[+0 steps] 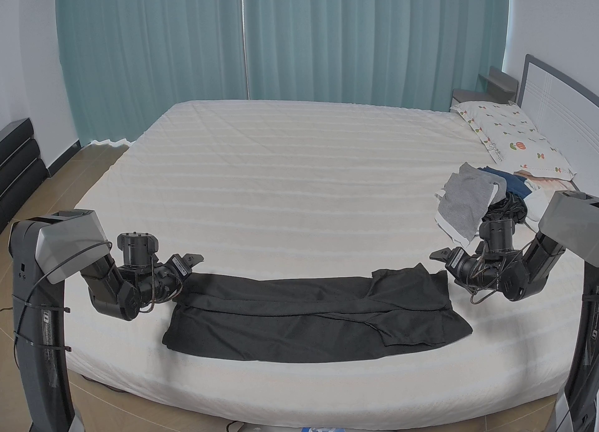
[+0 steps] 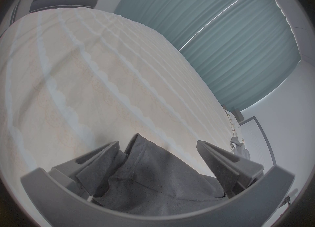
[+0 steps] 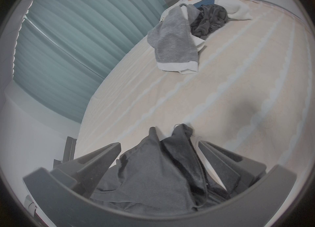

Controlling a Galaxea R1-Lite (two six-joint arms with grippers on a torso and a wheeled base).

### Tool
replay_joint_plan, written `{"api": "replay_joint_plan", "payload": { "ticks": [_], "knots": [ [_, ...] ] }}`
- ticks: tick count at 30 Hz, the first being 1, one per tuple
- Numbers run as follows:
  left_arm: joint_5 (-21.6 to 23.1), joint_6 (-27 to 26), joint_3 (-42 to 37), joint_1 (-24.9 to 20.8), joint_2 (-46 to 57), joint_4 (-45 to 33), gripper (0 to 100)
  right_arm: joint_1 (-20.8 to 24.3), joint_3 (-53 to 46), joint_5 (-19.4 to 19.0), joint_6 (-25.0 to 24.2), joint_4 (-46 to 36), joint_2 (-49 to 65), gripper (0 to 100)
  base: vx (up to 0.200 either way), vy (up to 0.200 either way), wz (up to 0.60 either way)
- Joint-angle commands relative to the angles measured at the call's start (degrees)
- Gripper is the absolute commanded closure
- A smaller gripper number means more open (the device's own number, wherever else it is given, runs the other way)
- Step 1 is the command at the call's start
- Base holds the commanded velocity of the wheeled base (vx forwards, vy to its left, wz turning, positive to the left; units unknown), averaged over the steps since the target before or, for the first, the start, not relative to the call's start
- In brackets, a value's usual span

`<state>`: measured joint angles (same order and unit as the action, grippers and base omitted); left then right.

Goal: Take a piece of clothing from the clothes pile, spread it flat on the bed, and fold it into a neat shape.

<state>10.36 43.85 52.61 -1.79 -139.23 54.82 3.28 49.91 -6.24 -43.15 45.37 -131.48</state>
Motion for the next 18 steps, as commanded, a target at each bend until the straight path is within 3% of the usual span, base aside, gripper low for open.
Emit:
{"api": "replay_joint_plan", "payload": {
  "ticks": [1, 3, 4, 14, 18],
  "knots": [
    [-0.52, 0.01, 1.35, -0.49, -1.48, 0.02, 0, -1.35, -2.1, -2.02, -0.79, 1.74, -0.89, 0, 0.0, 0.0, 0.0],
    [-0.69, -0.43, 2.32, -0.67, -2.36, -0.15, 0, -1.61, -2.18, -2.37, -0.79, 3.32, -1.15, 0, 0.0, 0.0, 0.0],
    [-0.69, -0.43, 2.32, -0.67, -2.36, -0.15, 100, -1.7, -2.18, -2.46, -0.79, 3.32, -1.15, 0, 0.0, 0.0, 0.0],
    [-6.49, -0.34, 3.81, -0.76, -3.51, -1.12, 100, -0.82, -0.51, -2.55, -0.26, 3.58, -4.58, 0, 0.0, 0.0, 0.0],
    [-6.76, -0.08, 3.81, -0.67, -3.51, -1.21, 100, -0.82, 2.56, -2.55, -0.26, 3.58, -6.86, 0, 0.0, 0.0, 0.0]
  ]
}}
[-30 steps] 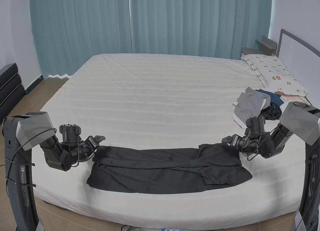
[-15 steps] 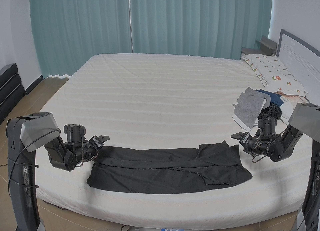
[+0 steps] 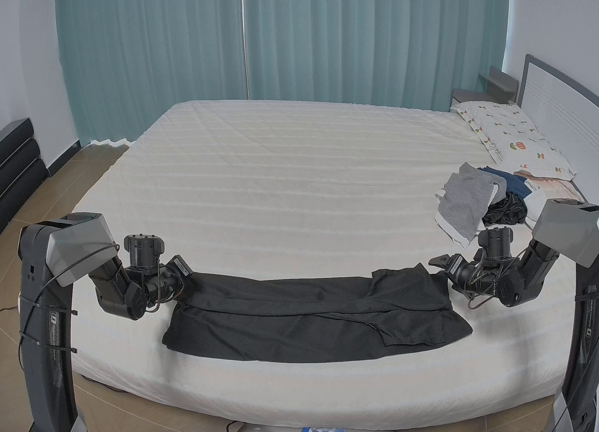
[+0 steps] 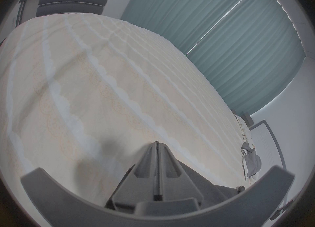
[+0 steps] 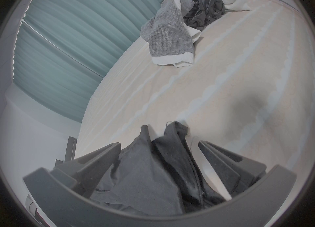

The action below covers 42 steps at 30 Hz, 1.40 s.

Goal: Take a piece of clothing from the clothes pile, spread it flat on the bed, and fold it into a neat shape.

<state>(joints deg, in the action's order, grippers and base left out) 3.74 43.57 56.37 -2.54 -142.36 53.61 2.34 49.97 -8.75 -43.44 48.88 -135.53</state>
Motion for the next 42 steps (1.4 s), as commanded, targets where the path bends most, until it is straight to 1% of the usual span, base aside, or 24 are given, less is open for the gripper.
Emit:
{"api": "replay_joint_plan", "payload": {
  "ticks": [1, 6, 7, 18, 25, 28, 31, 39, 40, 42],
  "knots": [
    [-0.23, 0.2, 0.06, 0.07, -0.37, -0.09, 100, 0.12, 3.12, -0.04, 0.02, 0.07, -3.16, 0, 0.0, 0.0, 0.0],
    [-0.23, 0.2, 0.06, 0.07, -0.37, -0.09, 100, 0.12, 3.82, -0.04, 0.02, 0.16, -3.42, 0, 0.0, 0.0, 0.0],
    [-0.23, 0.2, 0.06, 0.07, -0.37, -0.09, 100, 0.03, 3.82, -0.04, 0.02, 0.16, -3.51, 100, 0.0, 0.0, 0.0],
    [-0.49, 0.2, -0.03, 0.43, -0.37, 0.0, 100, -0.67, 5.23, 0.23, -0.16, 0.16, -3.86, 100, 0.0, 0.0, 0.0],
    [-0.49, 0.29, 0.06, 1.04, -0.28, 0.0, 100, -2.78, 7.25, 0.49, -0.77, 0.42, -4.04, 100, 0.0, 0.0, 0.0],
    [-0.49, 0.29, -0.03, 1.13, -0.28, 0.0, 100, -3.22, 7.6, 0.58, -1.48, 1.74, -4.47, 100, 0.0, 0.0, 0.0],
    [-0.49, 0.2, -0.12, 1.13, -0.2, 0.0, 100, -3.22, 7.6, 0.58, -2.44, 3.15, -5.09, 100, 0.0, 0.0, 0.0],
    [-0.4, 0.2, -0.47, 0.95, -0.02, -0.26, 100, -3.22, 8.21, 0.58, -2.27, 3.15, -6.23, 100, 0.0, 0.0, 0.0],
    [-0.4, 0.2, -0.56, 0.95, -0.02, -0.26, 0, -3.22, 8.21, 0.58, -2.27, 3.15, -6.32, 100, 0.0, 0.0, 0.0],
    [-0.4, 0.11, -0.73, 0.87, 0.07, -0.26, 0, -3.22, 8.21, 0.58, -2.18, 3.15, -6.5, 100, 0.0, 0.0, 0.0]
  ]
}}
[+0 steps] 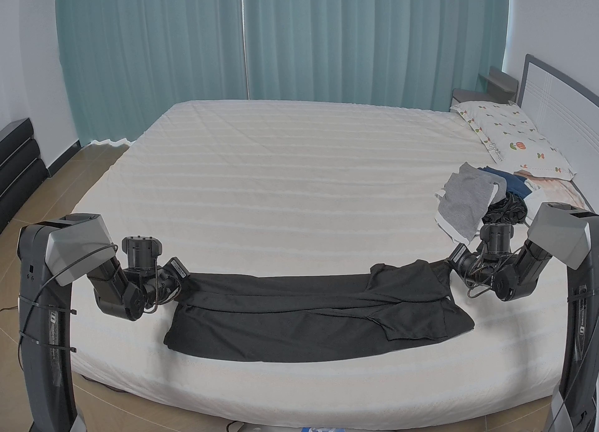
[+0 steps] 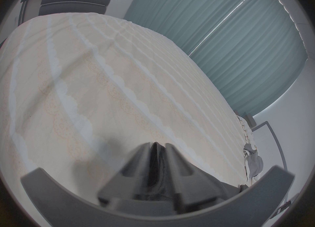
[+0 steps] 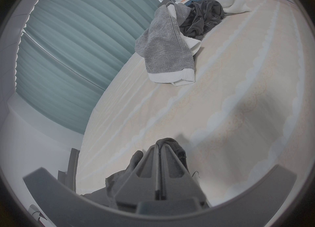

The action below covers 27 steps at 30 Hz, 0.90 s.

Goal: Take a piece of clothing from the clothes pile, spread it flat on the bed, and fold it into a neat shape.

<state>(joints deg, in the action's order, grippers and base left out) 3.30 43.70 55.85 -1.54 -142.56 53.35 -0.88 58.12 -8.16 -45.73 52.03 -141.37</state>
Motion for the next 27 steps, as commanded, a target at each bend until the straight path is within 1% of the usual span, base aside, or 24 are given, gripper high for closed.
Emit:
{"api": "replay_joint_plan", "payload": {
  "ticks": [1, 7, 15, 19, 20, 23, 27],
  "knots": [
    [0.04, -0.02, -0.21, -0.13, 0.17, 0.0, 0, 0.09, -0.03, -0.11, 0.11, -0.09, -0.66, 0, 0.0, 0.0, 0.0],
    [0.04, -0.02, -0.21, -0.05, 0.26, 0.18, 0, 0.17, -0.64, -0.02, 0.11, 0.18, 0.22, 0, 0.0, 0.0, 0.0],
    [1.0, 0.24, -1.62, 1.8, 7.47, -0.7, 0, -0.26, -4.16, -0.02, 0.11, -0.26, 10.59, 0, 0.0, 0.0, 0.0],
    [0.92, 0.42, -1.7, 1.45, 8.88, -3.07, 0, -0.09, -8.99, 0.07, 0.38, -0.26, 15.87, 0, 0.0, 0.0, 0.0],
    [0.39, 0.59, -3.2, 1.1, 9.67, -3.86, 0, -0.18, -12.69, -0.11, 0.38, -0.35, 18.68, 0, 0.0, 0.0, 0.0],
    [0.48, 1.03, -8.03, 0.57, 11.6, -3.78, 0, -0.18, -19.1, -0.19, 0.11, 0.53, 20.79, 0, 0.0, 0.0, 0.0],
    [0.56, 4.29, -15.42, -0.31, 14.32, -3.69, 0, 0.09, -29.38, -0.9, -0.5, 2.46, 23.16, 0, -0.2, 0.0, 0.0]
  ]
}}
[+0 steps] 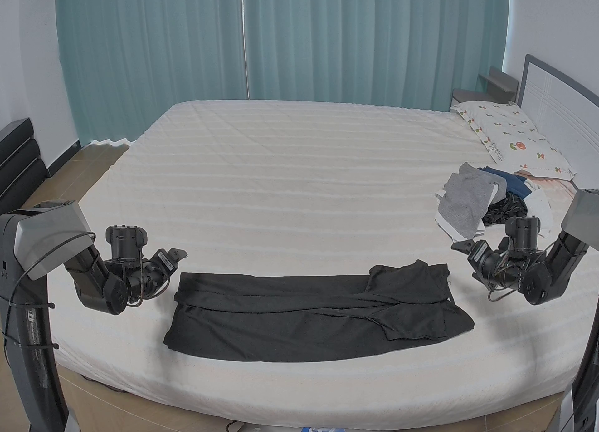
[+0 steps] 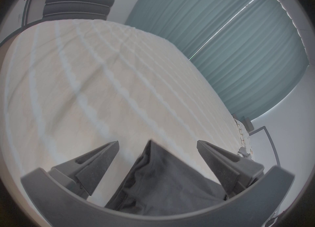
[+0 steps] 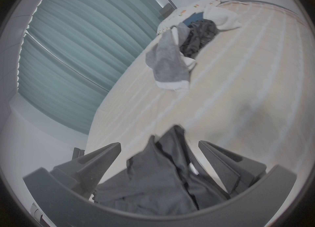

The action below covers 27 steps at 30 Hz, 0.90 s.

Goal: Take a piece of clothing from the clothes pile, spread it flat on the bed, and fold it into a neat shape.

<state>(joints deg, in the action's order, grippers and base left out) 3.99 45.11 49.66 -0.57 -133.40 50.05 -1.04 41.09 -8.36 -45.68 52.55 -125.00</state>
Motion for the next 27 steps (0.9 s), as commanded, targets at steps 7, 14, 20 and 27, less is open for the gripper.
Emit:
{"api": "replay_joint_plan", "payload": {
  "ticks": [7, 14, 20, 27],
  "knots": [
    [-0.38, 8.86, -16.18, -3.82, 7.45, -0.31, 0, 0.68, -22.46, -2.8, -0.73, 12.57, 5.56, 0, -0.143, 0.0, 0.0],
    [-0.38, 9.21, -19.87, -4.0, 7.81, 0.39, 0, 1.83, -25.45, -4.29, -2.49, 18.81, 1.43, 0, 0.0, 0.0, 0.0],
    [-0.65, 8.6, -19.43, -4.88, 4.73, 4.35, 0, 2.18, -25.89, -4.29, -3.36, 21.1, -0.24, 0, 0.0, 0.0, 0.0],
    [-2.67, 8.33, -18.73, -6.99, 2.71, 5.84, 0, 2.27, -25.89, -3.94, -3.28, 21.45, -1.65, 0, 0.0, 0.0, 0.0]
  ]
}}
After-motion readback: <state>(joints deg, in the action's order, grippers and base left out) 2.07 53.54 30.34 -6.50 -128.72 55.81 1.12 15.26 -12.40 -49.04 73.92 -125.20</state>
